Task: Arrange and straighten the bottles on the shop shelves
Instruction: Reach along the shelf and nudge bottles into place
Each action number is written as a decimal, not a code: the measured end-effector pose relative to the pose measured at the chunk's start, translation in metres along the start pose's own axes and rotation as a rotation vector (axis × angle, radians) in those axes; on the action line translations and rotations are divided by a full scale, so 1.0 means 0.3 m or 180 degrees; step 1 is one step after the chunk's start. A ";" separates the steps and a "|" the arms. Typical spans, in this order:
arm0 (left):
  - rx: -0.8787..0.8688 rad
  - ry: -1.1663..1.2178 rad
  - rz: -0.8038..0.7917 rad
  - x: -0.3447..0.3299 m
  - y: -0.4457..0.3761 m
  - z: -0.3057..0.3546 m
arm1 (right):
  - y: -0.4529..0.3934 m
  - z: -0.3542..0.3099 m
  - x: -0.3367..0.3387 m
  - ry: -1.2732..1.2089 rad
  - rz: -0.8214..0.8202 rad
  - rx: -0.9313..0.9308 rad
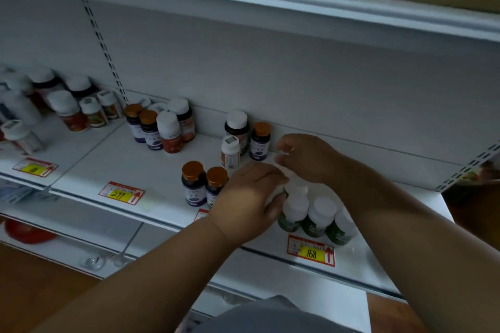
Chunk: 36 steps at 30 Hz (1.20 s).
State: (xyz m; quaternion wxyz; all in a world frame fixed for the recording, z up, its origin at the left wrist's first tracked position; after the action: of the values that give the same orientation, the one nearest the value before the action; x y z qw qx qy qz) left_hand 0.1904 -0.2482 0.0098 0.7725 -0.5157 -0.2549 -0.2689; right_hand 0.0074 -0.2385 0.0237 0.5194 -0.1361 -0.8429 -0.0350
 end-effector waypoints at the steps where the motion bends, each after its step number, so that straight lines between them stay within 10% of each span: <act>1: 0.0020 -0.0032 0.0109 0.033 -0.006 -0.034 | -0.034 -0.043 -0.005 0.0033 0.0065 0.0155; 10: 0.0510 -0.0110 -0.0054 0.264 -0.037 -0.363 | -0.275 -0.249 -0.230 0.1163 0.0113 0.0223; 18: 0.0732 0.0169 -0.0492 0.298 -0.014 -0.540 | -0.288 -0.268 -0.299 0.0591 0.0518 -0.0526; 24: 0.1409 0.0759 -0.0502 0.314 0.005 -0.565 | -0.221 -0.365 -0.162 -0.1796 0.1607 -0.0853; 36: 0.1994 0.1308 -0.0068 0.519 0.290 -0.423 | -0.084 -0.746 -0.268 -0.1809 0.0835 0.0087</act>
State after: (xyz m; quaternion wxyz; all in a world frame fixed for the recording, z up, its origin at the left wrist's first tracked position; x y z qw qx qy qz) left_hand 0.3772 -0.3622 0.0139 0.9250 -0.1868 -0.1699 -0.2838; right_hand 0.2286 -0.3230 0.0570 0.2649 -0.2410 -0.9300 0.0831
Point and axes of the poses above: each hand's wrist, its own y-axis away from the middle knuckle, its own x-axis out of the back of the hand, z = x × y, the point moved 3 cm from there along -y, towards the middle knuckle, and after that the axes turned 3 degrees about z, right-handed, at the moved point
